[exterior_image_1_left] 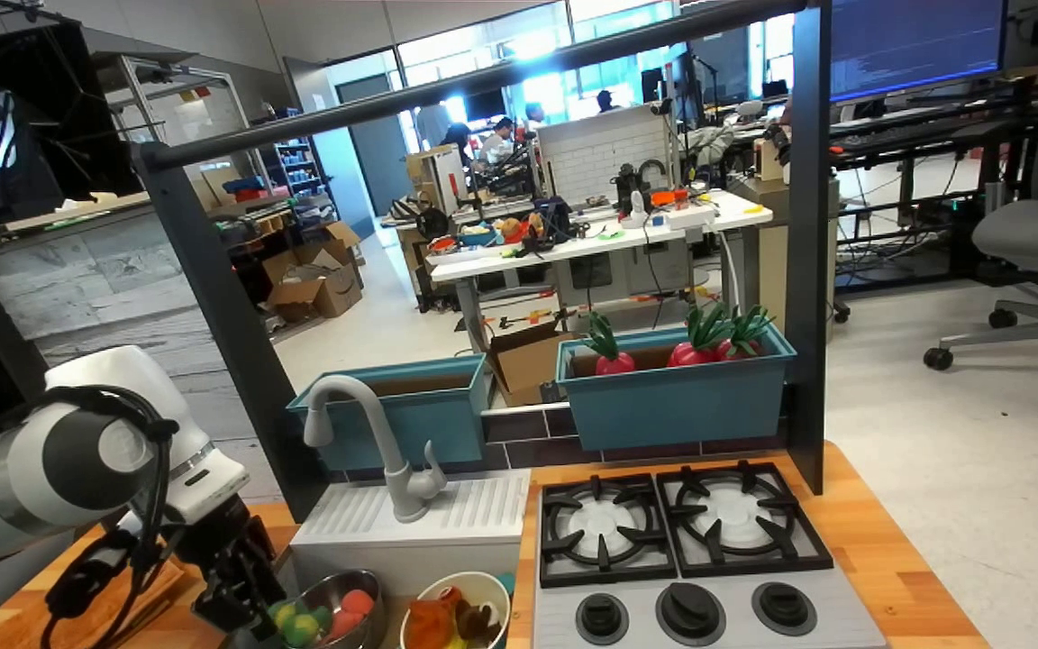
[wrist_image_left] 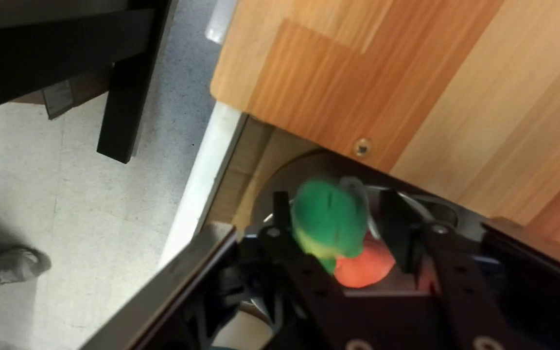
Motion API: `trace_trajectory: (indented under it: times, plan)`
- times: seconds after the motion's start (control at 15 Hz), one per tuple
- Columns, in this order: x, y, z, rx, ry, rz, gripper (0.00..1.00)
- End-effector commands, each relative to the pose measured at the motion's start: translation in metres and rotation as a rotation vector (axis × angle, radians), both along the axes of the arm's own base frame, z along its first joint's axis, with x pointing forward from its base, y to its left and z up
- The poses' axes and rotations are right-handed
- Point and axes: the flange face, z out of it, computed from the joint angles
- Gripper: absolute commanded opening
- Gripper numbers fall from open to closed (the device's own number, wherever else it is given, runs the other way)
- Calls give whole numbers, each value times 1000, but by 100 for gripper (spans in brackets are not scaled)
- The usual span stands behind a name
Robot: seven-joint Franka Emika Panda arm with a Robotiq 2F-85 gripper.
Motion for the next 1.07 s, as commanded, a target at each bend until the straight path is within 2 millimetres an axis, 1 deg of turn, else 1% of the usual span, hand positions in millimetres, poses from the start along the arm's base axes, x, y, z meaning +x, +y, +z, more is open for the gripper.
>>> trace_trajectory:
  times: [0.0, 0.13, 0.2, 0.47, 0.6, 0.67, 0.8, 0.87, 0.93, 1.0]
  plan:
    - [-8, 3, 13, -35, -142, -43, 81]
    - [-10, -1, 24, -64, -216, -52, 96]
    - [-12, -4, 31, -63, -246, -31, 99]
    - [-32, 1, 69, 4, -325, 213, 100]
    - [-35, -4, 98, 43, -357, 323, 100]
    - [-24, 1, 62, 1, -339, 241, 100]
    - [-28, -3, 83, 19, -350, 293, 100]
    - [-29, -4, 89, 23, -350, 300, 100]
    - [-28, -7, 85, -53, -285, 383, 100]
    - [-30, -9, 82, -51, -251, 441, 100]
